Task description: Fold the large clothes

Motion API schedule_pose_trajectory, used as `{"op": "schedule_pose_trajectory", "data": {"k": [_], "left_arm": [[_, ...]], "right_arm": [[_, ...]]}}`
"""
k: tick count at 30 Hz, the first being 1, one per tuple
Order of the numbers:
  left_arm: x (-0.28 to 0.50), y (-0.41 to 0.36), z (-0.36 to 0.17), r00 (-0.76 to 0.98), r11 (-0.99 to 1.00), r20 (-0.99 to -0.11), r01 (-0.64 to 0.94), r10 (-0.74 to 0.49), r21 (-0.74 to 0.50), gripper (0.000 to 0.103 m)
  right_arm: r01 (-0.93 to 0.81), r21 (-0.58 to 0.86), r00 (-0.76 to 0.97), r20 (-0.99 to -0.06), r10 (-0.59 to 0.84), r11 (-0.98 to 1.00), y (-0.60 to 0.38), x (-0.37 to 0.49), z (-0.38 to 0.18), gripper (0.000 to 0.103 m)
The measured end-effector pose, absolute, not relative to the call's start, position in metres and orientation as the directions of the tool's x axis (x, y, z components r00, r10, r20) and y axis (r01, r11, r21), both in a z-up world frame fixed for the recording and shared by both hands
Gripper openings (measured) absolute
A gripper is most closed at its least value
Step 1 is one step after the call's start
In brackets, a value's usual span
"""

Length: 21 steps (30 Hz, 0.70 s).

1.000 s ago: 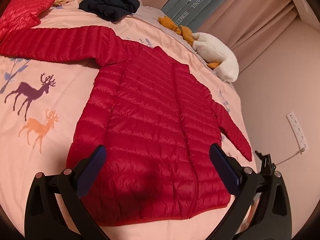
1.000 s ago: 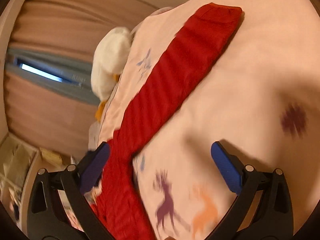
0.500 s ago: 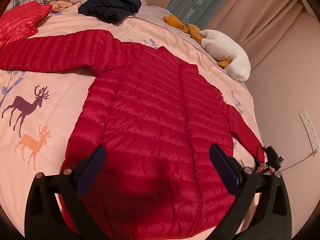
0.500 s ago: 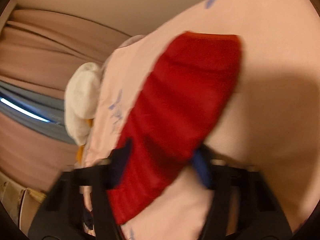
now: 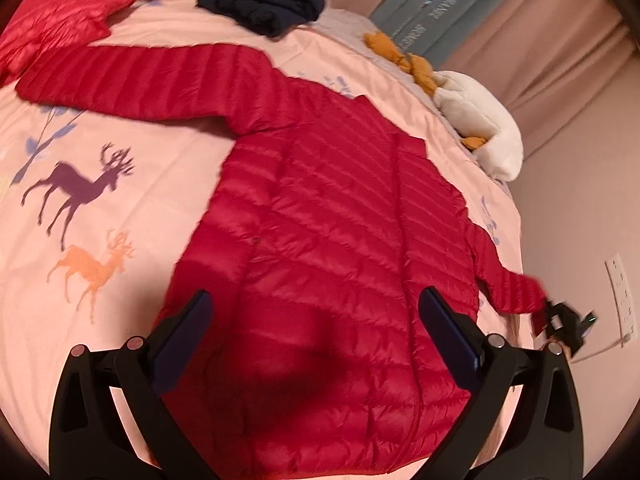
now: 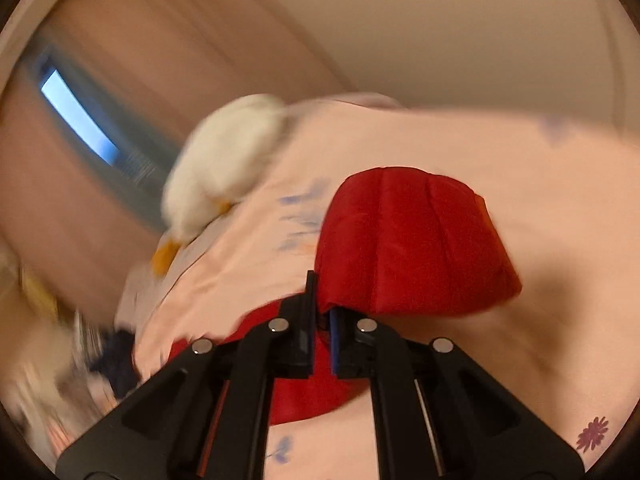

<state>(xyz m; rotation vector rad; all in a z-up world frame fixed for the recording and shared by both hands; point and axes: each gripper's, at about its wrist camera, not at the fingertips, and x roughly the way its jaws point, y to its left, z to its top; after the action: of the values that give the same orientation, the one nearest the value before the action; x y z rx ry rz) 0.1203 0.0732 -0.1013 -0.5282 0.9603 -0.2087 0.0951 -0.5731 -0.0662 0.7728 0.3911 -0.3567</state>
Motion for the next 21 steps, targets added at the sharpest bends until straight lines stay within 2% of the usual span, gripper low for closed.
{"op": "schedule_pose_trajectory", "data": {"k": [4, 7, 12, 15, 16, 19, 21], "left_arm": [[0.114, 0.083, -0.099, 0.578, 0.854, -0.715, -0.059, -0.393, -0.517, 0.102], [0.113, 0.092, -0.099, 0.577, 0.837, -0.704, -0.063, -0.414, -0.544, 0.102], [0.111, 0.105, -0.101, 0.583, 0.814, -0.689, -0.080, -0.430, -0.576, 0.102], [0.115, 0.106, -0.100, 0.582, 0.816, -0.689, -0.075, -0.431, -0.573, 0.102], [0.117, 0.105, -0.100, 0.583, 0.814, -0.684, -0.064, -0.439, -0.577, 0.102], [0.127, 0.098, -0.099, 0.572, 0.804, -0.671, -0.033, -0.472, -0.594, 0.102], [0.135, 0.091, -0.101, 0.551, 0.787, -0.662, -0.016, -0.508, -0.617, 0.102]], "right_arm": [[0.273, 0.402, 0.903, -0.419, -0.090, 0.874, -0.487, 0.130, -0.009, 0.005], [0.125, 0.254, 0.901, -0.434, -0.002, 0.959, -0.414, 0.153, 0.005, 0.005], [-0.048, 0.015, 0.842, -0.538, 0.048, 0.999, -0.306, 0.187, -0.024, 0.006], [-0.162, -0.069, 0.768, -0.635, 0.082, 0.984, -0.254, 0.195, -0.060, 0.011], [-0.189, -0.084, 0.748, -0.658, 0.088, 0.978, -0.238, 0.192, -0.072, 0.015], [-0.245, -0.107, 0.687, -0.720, 0.095, 0.963, -0.207, 0.196, -0.099, 0.058], [-0.267, -0.122, 0.694, -0.712, 0.103, 0.956, -0.201, 0.183, -0.105, 0.059]]}}
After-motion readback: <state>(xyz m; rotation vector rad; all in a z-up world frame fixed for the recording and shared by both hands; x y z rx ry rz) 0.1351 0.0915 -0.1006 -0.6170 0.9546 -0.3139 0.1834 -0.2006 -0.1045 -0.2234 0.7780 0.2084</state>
